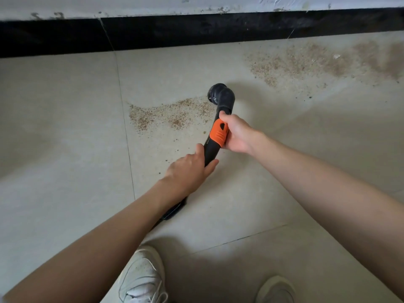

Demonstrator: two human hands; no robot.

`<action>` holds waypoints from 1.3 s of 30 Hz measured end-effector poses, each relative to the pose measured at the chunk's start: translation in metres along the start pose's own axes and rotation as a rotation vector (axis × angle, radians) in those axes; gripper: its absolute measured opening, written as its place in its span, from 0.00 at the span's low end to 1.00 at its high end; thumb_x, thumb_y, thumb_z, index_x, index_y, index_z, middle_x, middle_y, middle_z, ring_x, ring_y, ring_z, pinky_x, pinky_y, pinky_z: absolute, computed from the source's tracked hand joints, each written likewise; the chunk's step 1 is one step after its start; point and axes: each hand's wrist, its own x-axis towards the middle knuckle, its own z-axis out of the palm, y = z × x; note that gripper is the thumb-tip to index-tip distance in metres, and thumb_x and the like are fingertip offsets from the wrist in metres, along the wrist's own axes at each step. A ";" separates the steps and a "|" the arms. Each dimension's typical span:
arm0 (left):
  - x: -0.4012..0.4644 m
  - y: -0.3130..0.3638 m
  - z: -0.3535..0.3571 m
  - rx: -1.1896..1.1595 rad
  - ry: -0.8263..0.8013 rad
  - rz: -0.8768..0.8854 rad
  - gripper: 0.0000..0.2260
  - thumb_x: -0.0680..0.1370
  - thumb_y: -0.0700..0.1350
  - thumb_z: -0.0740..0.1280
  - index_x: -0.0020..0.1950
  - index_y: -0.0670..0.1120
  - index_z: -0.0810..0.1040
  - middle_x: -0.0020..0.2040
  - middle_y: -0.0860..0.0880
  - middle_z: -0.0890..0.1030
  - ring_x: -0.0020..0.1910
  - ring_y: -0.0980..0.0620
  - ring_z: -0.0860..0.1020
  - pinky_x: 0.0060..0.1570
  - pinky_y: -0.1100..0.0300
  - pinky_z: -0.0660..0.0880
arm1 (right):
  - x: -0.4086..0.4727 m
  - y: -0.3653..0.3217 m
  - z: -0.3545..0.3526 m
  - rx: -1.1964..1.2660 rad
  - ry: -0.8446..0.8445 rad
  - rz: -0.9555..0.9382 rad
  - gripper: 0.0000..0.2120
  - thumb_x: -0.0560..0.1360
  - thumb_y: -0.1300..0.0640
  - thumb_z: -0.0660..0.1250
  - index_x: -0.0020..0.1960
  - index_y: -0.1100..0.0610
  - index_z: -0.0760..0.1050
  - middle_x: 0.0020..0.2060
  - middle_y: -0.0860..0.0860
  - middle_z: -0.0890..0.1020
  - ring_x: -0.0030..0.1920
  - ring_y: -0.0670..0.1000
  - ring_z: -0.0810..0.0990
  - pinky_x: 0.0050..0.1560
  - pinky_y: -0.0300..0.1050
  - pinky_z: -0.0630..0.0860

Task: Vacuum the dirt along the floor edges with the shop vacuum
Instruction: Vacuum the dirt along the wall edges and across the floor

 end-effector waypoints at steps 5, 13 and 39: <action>-0.013 0.005 0.015 0.054 -0.058 0.063 0.20 0.80 0.58 0.54 0.60 0.43 0.63 0.45 0.43 0.80 0.43 0.41 0.80 0.36 0.54 0.70 | -0.006 0.026 -0.019 0.060 0.071 0.019 0.12 0.81 0.48 0.60 0.45 0.57 0.68 0.36 0.53 0.74 0.36 0.51 0.74 0.38 0.47 0.73; -0.039 0.024 0.038 0.086 -0.227 0.254 0.17 0.80 0.58 0.54 0.57 0.45 0.62 0.37 0.50 0.72 0.34 0.47 0.72 0.35 0.56 0.68 | -0.032 0.084 -0.076 0.292 0.214 0.053 0.16 0.81 0.47 0.58 0.59 0.60 0.69 0.47 0.57 0.77 0.43 0.54 0.78 0.39 0.50 0.75; -0.052 -0.028 0.009 0.075 -0.006 -0.063 0.19 0.80 0.59 0.55 0.57 0.43 0.65 0.51 0.43 0.79 0.49 0.42 0.78 0.39 0.55 0.66 | -0.024 0.055 0.028 0.004 0.097 -0.046 0.13 0.81 0.47 0.58 0.55 0.58 0.68 0.41 0.52 0.75 0.41 0.52 0.76 0.45 0.50 0.76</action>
